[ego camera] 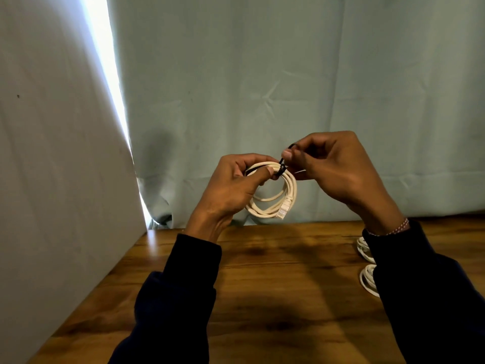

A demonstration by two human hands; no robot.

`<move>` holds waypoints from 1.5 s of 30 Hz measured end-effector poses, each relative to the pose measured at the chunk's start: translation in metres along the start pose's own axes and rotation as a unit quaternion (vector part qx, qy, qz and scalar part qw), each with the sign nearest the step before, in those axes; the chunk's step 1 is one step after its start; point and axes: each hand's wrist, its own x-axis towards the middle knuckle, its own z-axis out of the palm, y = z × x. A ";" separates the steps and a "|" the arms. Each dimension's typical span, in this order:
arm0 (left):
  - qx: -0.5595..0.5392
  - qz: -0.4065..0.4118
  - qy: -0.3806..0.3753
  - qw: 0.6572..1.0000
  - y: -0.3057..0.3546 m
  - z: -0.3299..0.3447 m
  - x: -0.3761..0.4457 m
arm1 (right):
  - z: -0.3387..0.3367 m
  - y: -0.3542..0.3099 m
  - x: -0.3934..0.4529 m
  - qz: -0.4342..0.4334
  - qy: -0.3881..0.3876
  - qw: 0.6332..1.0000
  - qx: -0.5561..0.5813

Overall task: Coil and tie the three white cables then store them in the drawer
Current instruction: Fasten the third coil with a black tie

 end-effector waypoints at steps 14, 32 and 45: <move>0.097 0.004 -0.019 0.995 0.004 0.006 -0.003 | 0.018 0.018 0.003 -0.105 0.124 0.968 -0.192; 0.156 0.033 0.088 0.983 0.005 0.002 0.000 | 0.015 0.007 0.001 -0.209 0.002 0.963 -0.172; 0.117 0.026 0.082 0.989 0.002 0.002 0.003 | 0.012 0.009 -0.001 -0.221 -0.064 0.957 -0.174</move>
